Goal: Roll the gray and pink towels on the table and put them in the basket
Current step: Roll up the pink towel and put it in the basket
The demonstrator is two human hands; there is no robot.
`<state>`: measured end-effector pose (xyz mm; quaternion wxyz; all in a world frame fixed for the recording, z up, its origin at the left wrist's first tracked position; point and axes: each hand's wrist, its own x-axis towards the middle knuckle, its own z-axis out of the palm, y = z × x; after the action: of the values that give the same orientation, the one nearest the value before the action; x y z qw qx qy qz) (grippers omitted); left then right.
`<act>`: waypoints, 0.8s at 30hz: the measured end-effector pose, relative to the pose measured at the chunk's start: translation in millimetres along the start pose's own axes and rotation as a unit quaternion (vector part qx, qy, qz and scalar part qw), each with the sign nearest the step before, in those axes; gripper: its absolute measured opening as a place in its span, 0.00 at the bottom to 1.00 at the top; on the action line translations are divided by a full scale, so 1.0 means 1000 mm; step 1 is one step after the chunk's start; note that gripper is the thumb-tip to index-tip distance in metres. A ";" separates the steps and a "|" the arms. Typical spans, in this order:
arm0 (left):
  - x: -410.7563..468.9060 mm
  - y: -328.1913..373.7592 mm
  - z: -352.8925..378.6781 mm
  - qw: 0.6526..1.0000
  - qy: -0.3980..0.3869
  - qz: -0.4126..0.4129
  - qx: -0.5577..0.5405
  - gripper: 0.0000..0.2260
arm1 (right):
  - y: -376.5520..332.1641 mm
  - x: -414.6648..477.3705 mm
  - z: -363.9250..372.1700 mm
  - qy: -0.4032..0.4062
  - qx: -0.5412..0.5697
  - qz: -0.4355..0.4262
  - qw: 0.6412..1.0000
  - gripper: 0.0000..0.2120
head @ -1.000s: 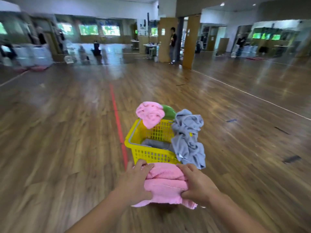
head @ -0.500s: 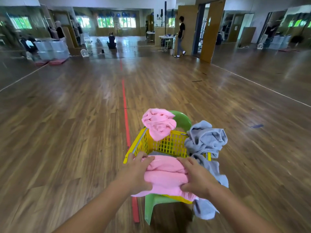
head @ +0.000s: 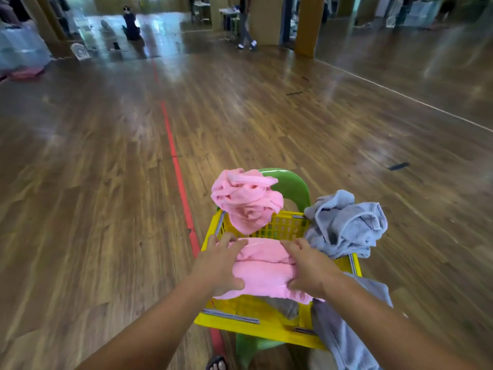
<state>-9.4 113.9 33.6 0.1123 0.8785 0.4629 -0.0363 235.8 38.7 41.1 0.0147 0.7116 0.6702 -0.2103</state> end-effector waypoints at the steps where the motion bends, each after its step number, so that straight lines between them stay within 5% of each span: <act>1: 0.011 -0.008 0.006 1.000 -0.012 0.011 -0.005 0.44 | -0.002 0.010 0.007 -0.007 0.002 0.016 1.000 0.51; 15: 0.102 -0.038 0.109 0.971 -0.222 0.091 0.008 0.44 | -0.002 0.088 0.111 -0.202 -0.026 0.177 0.963 0.40; 24: 0.126 -0.043 0.205 0.909 -0.413 0.062 -0.001 0.40 | 0.019 0.133 0.190 -0.329 -0.009 0.166 0.929 0.44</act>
<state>34.9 191.3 -193.9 0.2967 0.8119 0.3194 -0.3882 202.3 105.5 -179.8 0.2757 0.7035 0.5017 -0.4210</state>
